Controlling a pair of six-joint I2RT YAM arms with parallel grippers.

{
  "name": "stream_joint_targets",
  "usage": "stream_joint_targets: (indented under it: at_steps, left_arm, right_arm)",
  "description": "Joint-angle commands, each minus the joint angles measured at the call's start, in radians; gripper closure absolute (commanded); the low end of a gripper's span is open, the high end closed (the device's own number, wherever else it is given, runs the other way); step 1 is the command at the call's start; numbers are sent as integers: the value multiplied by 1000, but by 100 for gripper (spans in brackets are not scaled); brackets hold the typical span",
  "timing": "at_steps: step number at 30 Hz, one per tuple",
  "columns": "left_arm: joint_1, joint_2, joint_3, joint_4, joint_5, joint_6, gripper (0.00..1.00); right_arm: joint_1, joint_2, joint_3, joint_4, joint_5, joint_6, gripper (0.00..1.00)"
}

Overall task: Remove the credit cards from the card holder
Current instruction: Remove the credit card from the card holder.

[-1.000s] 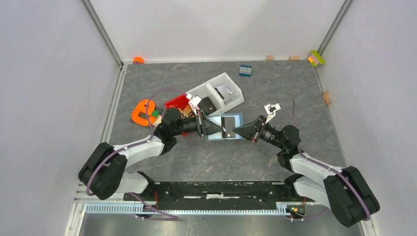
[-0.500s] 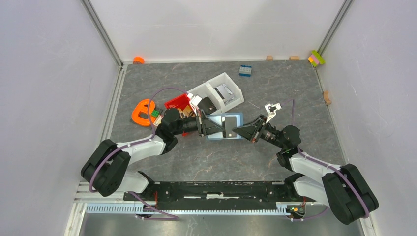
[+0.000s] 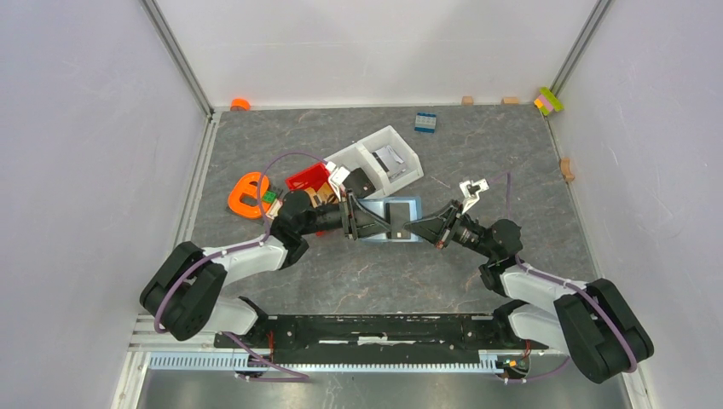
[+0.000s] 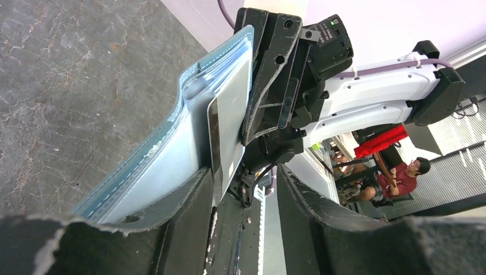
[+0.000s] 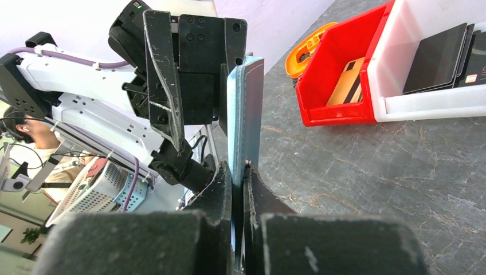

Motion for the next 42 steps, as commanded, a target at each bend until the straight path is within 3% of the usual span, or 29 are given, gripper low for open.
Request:
stream_joint_targets:
  at_steps: [1,8,12,17,21,23,25,27,33,42]
  left_arm:
    - [-3,2,17,-44,-17,29,48]
    - [-6,16,65,-241,-77,104,51]
    - [-6,9,75,-297,-111,128,48]
    - [-9,4,66,-262,-90,119,42]
    - [-9,36,41,-69,-11,22,57]
    - [-10,47,31,22,16,-18,76]
    - [-9,38,25,33,17,-22,89]
    - [-7,18,21,-5,-7,3,96]
    - [21,-48,15,-201,-130,87,98]
    - [65,-49,4,-251,-171,73,98]
  right_arm:
    - [7,9,2,185,-56,64,100]
    - [13,40,0,271,-74,112,100]
    - [15,36,1,268,-74,107,100]
    - [20,43,4,261,-72,104,100]
    - [25,50,9,254,-73,100,100]
    - [27,49,10,234,-68,89,100]
    - [27,42,12,203,-61,75,100]
    - [24,30,14,160,-50,47,100]
    - [-3,-25,7,22,4,-21,87]
    - [-75,-35,-35,30,27,15,96]
